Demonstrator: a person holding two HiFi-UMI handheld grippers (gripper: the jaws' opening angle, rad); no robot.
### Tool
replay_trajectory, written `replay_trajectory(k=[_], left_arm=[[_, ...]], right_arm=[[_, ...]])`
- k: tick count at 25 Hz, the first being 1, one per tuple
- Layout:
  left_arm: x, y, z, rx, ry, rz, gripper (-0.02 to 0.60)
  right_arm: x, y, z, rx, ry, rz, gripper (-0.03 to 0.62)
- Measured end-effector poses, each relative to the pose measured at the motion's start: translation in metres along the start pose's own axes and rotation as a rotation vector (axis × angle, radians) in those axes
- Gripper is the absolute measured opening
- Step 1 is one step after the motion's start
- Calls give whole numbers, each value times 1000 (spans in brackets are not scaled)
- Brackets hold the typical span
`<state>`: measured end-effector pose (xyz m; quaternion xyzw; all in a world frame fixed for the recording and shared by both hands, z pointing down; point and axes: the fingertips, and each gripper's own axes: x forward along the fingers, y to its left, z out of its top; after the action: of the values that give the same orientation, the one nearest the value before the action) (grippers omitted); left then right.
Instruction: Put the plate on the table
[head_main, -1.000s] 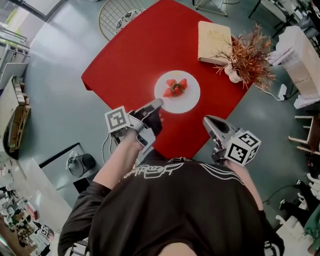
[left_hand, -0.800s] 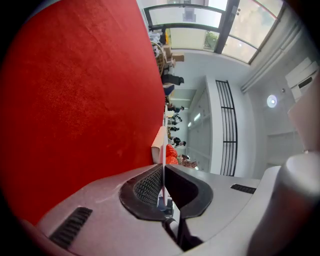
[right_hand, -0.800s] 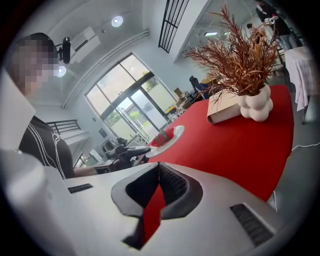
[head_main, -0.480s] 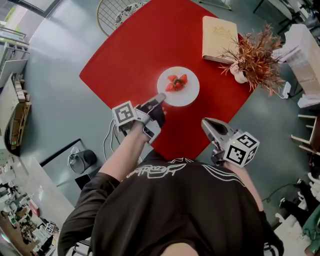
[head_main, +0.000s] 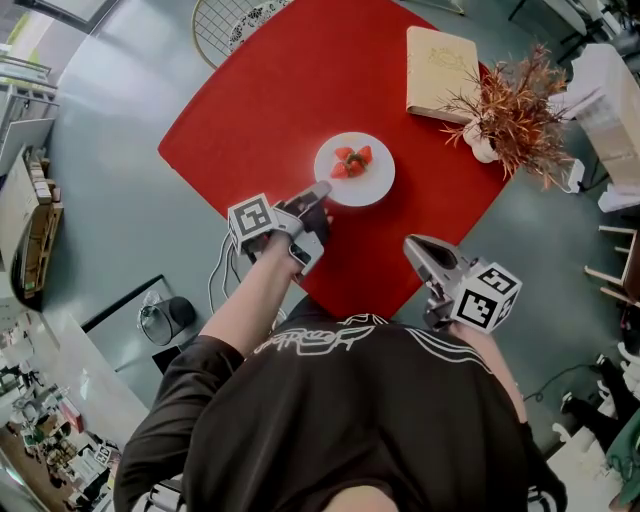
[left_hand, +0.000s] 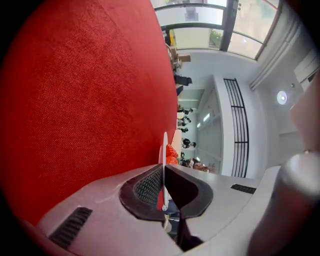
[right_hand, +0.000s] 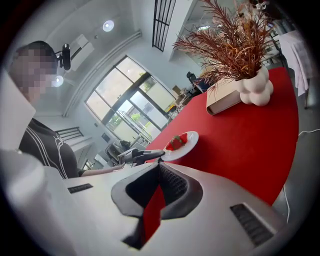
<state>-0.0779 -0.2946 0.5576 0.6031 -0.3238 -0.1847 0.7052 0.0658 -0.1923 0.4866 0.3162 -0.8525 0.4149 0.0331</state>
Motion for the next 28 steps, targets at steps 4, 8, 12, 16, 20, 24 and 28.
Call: replay_trajectory(k=[4,8,12,16,20,24,28], left_arm=[[1,8,-1,-4,8,42,15],[3,14,-2,-10,9,69,15],[3,21,0,-24,-2,97,16],[3,25,0,-60,-1,105,21],[5,20,0,-79,7,91,52],[8,9,1,-103,-4,35,172],[8,6,2,-65,1,35,212]], right_arm=[[-1,-1,-3,9,-3,-2,8],[-3,-2,-2,9,-10,-9,8],[-3,-1,-3,14,-14,-6,8],[-3,1,-3,13,-11,-1,8],[-3,3,0,15,-18,7,8],[-1,6,0,14,-14,18,8],[-1,4,-3,23,-14,11,8]])
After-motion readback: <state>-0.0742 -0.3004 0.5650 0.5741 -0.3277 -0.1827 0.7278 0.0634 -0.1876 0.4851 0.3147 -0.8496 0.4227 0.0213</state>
